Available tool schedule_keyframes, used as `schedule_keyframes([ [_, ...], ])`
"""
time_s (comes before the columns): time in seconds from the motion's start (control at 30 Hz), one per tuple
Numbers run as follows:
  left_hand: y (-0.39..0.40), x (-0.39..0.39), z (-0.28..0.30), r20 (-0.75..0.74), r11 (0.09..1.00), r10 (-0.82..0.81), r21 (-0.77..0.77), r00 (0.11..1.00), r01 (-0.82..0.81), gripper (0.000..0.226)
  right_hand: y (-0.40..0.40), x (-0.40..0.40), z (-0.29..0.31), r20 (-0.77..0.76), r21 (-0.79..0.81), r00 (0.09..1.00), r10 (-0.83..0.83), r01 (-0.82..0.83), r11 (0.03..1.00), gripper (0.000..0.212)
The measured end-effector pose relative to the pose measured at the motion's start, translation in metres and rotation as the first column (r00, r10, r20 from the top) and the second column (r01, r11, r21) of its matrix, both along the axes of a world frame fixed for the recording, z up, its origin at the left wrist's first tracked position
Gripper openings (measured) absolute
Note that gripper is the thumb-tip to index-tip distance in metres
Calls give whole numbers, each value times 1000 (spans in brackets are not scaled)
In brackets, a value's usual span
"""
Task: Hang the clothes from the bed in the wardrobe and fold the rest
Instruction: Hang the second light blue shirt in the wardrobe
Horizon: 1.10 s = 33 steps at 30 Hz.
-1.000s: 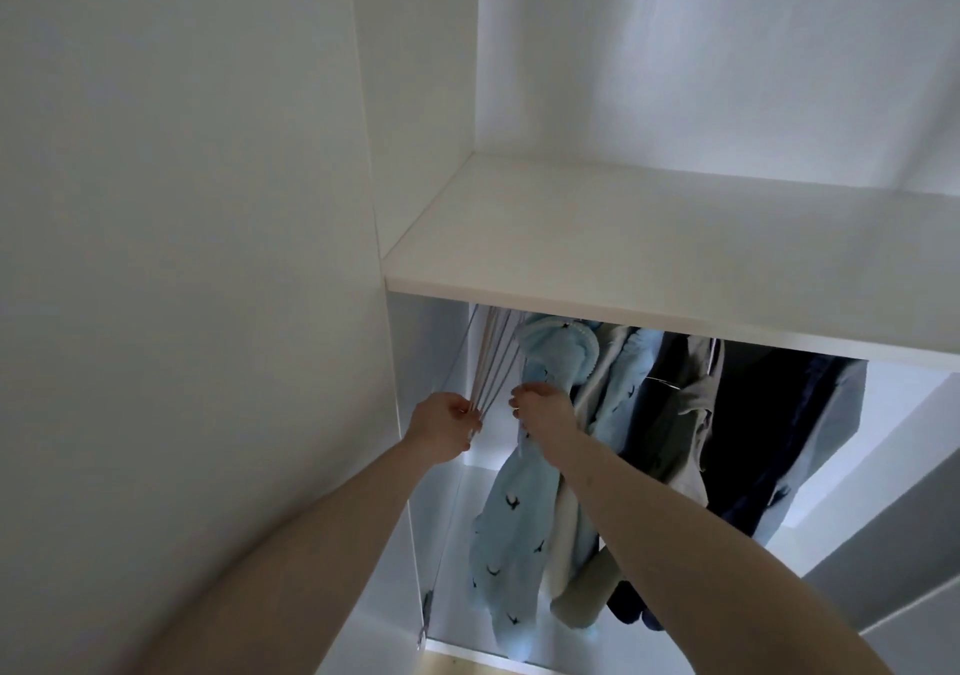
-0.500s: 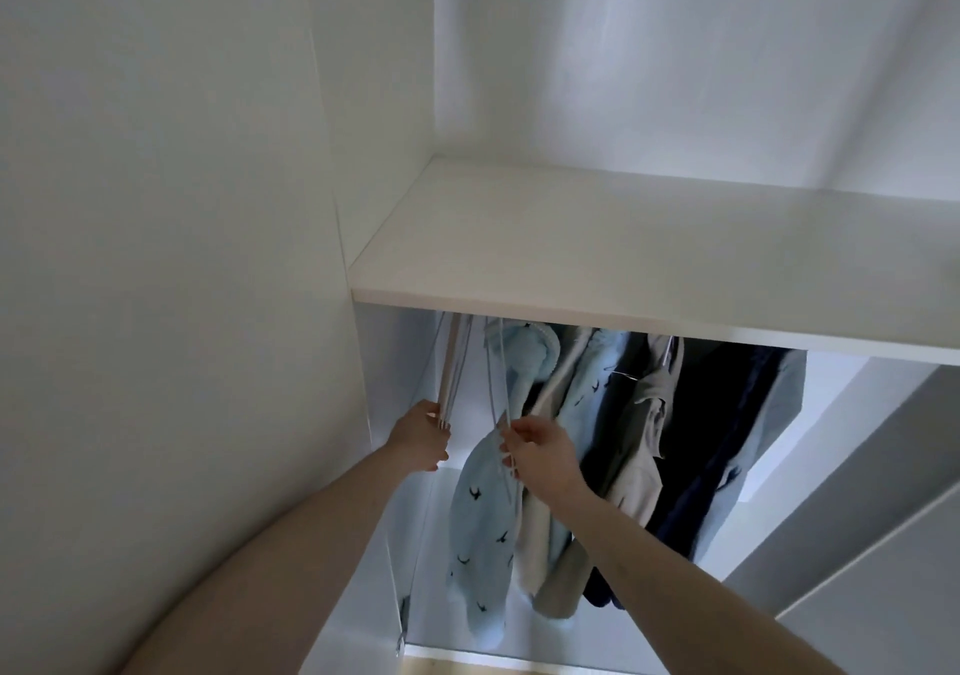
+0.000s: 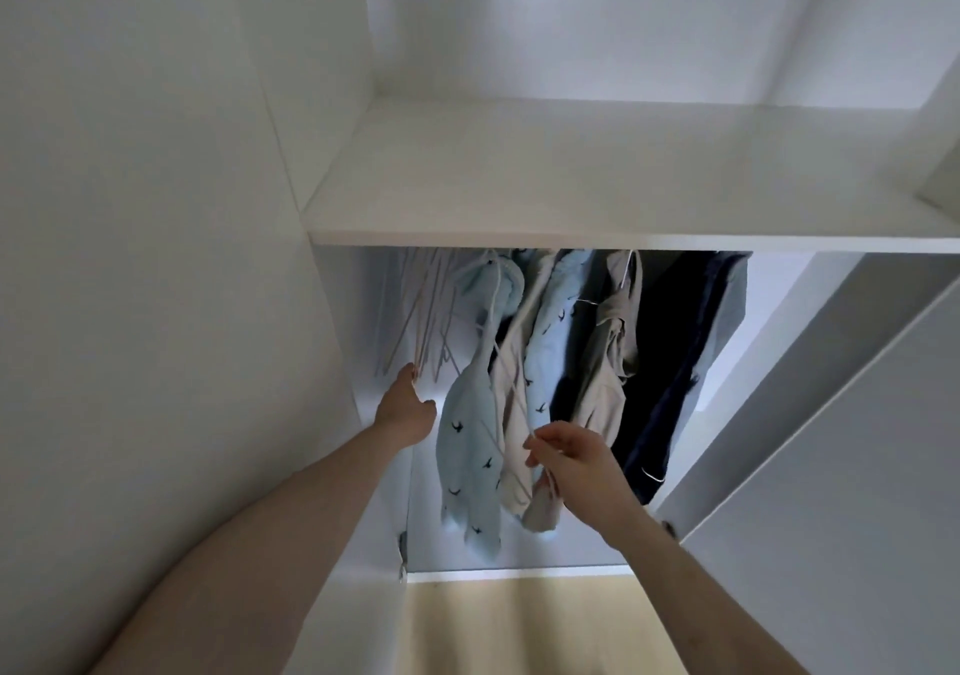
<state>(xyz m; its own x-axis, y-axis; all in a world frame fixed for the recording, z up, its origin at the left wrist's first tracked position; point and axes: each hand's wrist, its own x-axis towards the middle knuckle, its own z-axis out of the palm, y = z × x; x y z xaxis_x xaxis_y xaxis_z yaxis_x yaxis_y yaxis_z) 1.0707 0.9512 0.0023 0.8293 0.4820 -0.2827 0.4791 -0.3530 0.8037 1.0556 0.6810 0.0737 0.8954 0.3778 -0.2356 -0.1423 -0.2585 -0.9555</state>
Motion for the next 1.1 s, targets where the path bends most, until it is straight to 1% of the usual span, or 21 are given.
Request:
schedule_keyframes([
  [0.1, -7, -6, 1, 0, 1000, -9, -3, 1000, 9, 79, -24, -20, 10, -69, 105, 997, -18, 25, 994, 17],
  [0.2, -17, -9, 4, 26, 995, 37, -91, 999, -34, 84, -55, -38, 18, -114, 227, 991, -63, 87, 970, 20],
  [0.3, -25, -13, 8, 44, 992, 52, -114, 998, -47, 83, -83, -49, 24, -194, 298, 977, -92, 148, 943, 21],
  [0.4, -39, -19, 14, 75, 992, 71, -105, 995, -63, 75, -113, -60, 31, -226, 325, 972, -61, 134, 936, 22],
  [0.5, -68, -33, 17, 84, 997, 49, -63, 995, -44, 74, -149, -80, 38, -201, 292, 979, -39, 98, 951, 23],
  [0.63, -115, -64, 15, 126, 1000, -12, -5, 992, 13, 64, -198, -113, 41, -164, 234, 985, -52, 90, 968, 25],
  [0.77, -173, -98, 13, 96, 977, -177, 134, 979, 163, 61, -252, -142, 44, -164, 141, 982, -93, 117, 983, 24],
  [0.87, -216, -119, 10, 78, 927, -325, 226, 943, 301, 63, -300, -163, 46, -109, 94, 992, -67, 77, 993, 28],
  [0.93, -244, -123, 9, 77, 893, -406, 246, 911, 377, 60, -333, -177, 43, -98, 60, 990, -103, 109, 992, 32],
  [1.0, -272, -130, 7, 95, 869, -461, 249, 882, 427, 44, -365, -197, 39, -44, -7, 984, -174, 174, 985, 34],
  [1.07, -301, -134, 5, 88, 866, -478, 217, 874, 451, 19, -396, -220, 32, 79, -164, 967, -243, 253, 954, 36],
  [1.1, -318, -133, 3, 72, 856, -497, 207, 865, 474, 7, -411, -235, 26, 122, -245, 952, -281, 304, 921, 34],
])
